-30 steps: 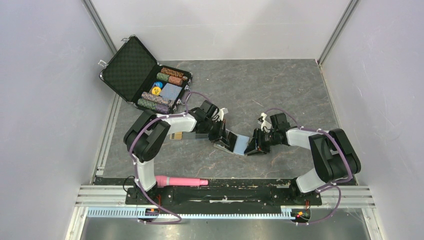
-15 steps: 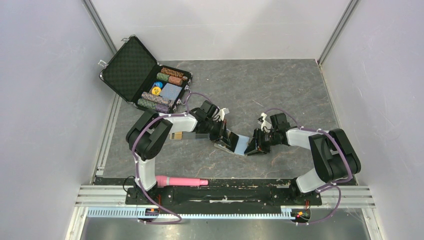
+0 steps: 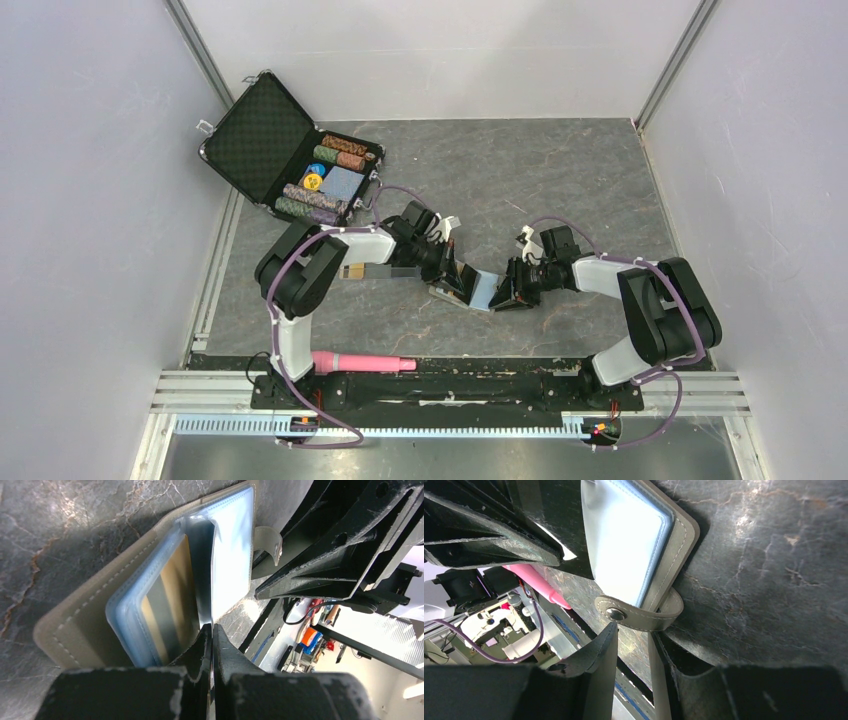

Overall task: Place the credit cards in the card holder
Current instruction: Insert the credit card into the card holder.

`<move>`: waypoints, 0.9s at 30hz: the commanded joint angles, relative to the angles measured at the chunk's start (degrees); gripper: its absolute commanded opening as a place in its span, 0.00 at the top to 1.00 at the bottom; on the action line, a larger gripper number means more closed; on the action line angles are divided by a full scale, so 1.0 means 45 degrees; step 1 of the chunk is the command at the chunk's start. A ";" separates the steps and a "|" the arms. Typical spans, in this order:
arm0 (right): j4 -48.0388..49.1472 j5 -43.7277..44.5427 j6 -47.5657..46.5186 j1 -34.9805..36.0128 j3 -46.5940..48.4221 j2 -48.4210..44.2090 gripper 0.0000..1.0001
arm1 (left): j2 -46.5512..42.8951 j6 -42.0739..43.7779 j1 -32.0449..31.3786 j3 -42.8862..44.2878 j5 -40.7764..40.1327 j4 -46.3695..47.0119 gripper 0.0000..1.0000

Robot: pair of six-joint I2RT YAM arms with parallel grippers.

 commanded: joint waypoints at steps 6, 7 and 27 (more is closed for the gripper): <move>0.0214 0.0626 -0.0441 0.0072 -0.0068 0.0134 0.69 | 0.0610 -0.1290 -0.0003 0.0142 0.0973 0.1308 0.98; 0.0217 0.0630 -0.0441 0.0078 -0.0073 0.0119 0.69 | 0.0626 -0.1403 0.0033 0.0142 0.1074 0.1594 0.98; 0.0289 0.0626 -0.0537 0.0076 -0.0156 0.0177 0.70 | 0.0023 -0.2273 0.0333 -0.0483 -0.0226 0.1456 0.98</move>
